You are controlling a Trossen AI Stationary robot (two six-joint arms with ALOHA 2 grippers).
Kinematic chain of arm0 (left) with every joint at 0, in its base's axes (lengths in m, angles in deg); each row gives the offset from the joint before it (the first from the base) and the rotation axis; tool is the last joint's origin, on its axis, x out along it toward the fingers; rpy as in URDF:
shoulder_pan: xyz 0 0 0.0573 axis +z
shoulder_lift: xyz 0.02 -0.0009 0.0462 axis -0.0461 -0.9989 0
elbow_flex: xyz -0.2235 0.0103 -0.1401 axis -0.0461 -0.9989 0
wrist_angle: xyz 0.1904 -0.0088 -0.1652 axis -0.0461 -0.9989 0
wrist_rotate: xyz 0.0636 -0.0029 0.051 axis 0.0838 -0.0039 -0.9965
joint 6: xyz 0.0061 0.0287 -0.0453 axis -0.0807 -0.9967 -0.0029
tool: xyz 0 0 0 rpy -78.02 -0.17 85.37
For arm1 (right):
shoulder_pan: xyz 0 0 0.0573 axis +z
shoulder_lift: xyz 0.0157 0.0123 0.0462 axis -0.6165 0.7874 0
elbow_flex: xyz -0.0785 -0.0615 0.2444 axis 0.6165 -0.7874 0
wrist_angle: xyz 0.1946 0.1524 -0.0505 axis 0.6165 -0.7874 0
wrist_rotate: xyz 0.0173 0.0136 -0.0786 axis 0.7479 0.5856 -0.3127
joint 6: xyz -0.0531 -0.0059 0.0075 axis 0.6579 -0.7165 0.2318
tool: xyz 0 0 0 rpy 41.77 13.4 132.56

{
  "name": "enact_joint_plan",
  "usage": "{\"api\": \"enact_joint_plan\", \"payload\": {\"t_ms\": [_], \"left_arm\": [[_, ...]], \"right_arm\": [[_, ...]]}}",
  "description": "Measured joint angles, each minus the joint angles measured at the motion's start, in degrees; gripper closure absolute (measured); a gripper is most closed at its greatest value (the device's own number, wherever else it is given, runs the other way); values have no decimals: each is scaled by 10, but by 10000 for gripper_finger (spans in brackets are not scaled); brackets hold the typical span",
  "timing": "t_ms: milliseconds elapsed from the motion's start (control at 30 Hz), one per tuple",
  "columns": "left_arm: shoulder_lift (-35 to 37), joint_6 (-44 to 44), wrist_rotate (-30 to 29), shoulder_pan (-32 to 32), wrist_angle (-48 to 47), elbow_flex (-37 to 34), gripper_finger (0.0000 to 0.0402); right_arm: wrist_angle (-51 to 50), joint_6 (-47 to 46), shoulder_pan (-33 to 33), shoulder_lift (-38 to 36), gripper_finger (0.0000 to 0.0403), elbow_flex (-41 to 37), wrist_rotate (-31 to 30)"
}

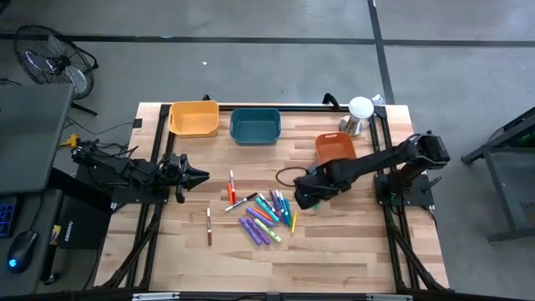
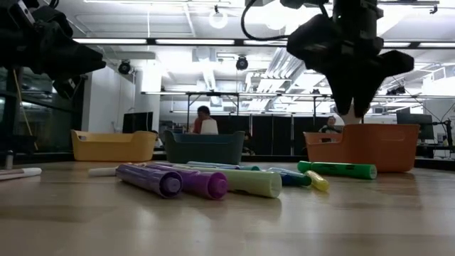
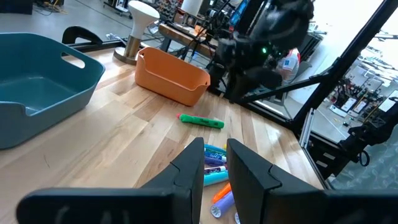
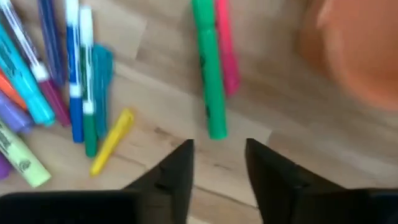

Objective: Pick & Place Markers
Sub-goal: Put the green highlighter pen into the orange bin

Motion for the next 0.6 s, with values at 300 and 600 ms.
{"api": "enact_joint_plan", "payload": {"t_ms": [300, 600], "left_arm": [[0, 0, 0, 0, 0, 0, 335], [0, 0, 0, 0, 0, 0, 335]], "right_arm": [[15, 46, 26, 43, 185, 0, -9], [37, 70, 24, 83, 183, -1, -13]]}}
